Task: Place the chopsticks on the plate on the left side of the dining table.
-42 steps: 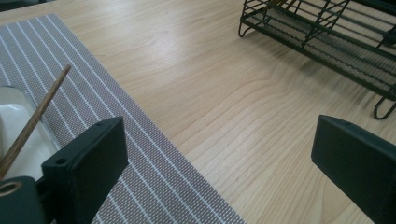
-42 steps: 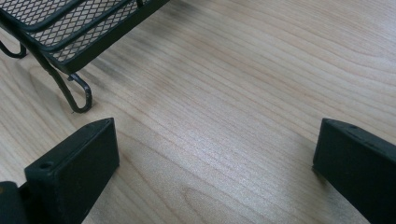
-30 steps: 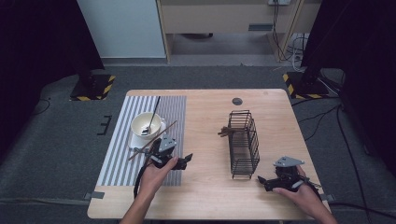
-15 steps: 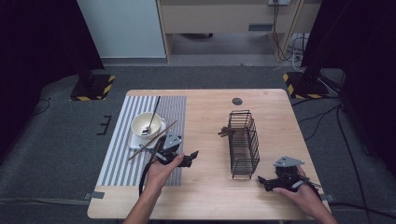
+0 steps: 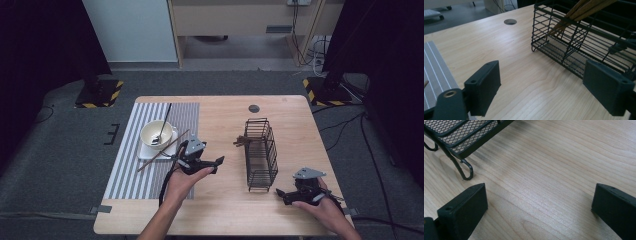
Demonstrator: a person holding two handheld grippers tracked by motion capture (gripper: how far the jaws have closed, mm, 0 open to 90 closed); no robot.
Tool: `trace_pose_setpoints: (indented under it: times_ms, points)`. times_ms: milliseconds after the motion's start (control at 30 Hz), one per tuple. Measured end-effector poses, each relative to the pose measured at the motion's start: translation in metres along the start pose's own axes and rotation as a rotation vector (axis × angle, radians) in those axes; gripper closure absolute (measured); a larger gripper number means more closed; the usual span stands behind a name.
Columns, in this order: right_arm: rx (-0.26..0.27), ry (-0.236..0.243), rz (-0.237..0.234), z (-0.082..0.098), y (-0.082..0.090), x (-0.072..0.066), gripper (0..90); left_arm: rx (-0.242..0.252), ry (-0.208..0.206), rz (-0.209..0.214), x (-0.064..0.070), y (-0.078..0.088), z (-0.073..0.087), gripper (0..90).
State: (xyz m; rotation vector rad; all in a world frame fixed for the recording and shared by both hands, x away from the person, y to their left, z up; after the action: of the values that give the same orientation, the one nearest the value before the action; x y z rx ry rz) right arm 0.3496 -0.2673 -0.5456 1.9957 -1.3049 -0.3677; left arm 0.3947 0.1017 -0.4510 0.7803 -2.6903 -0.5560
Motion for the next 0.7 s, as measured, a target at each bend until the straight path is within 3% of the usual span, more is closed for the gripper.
trace_pose_setpoints:
  times_ms: [400,500,700]
  points:
    - [0.001,0.001,0.001,0.000,0.000,0.000,0.2,0.043,-0.027,0.058,0.013,-0.001,-0.023,34.0]
    - [0.000,0.000,0.000,0.000,0.000,0.000,0.2,0.049,-0.047,0.081,0.018,-0.002,-0.026,43.6]
    - [0.001,0.001,0.001,0.000,0.000,0.000,0.2,0.079,-0.049,0.116,0.025,-0.002,-0.033,56.9]
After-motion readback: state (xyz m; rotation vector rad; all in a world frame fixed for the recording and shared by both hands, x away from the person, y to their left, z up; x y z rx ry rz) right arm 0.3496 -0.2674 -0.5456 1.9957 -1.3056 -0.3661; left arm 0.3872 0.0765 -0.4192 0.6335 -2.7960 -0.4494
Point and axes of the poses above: each handheld gripper's, and its own axes: y roughly backward along the jaws, z roughly out of its underside, x roughly to its right, the point moved 1 cm from there along -y, roughly forward along the jaws, and after that the axes turned 12 degrees about z, right-handed, at the moved point
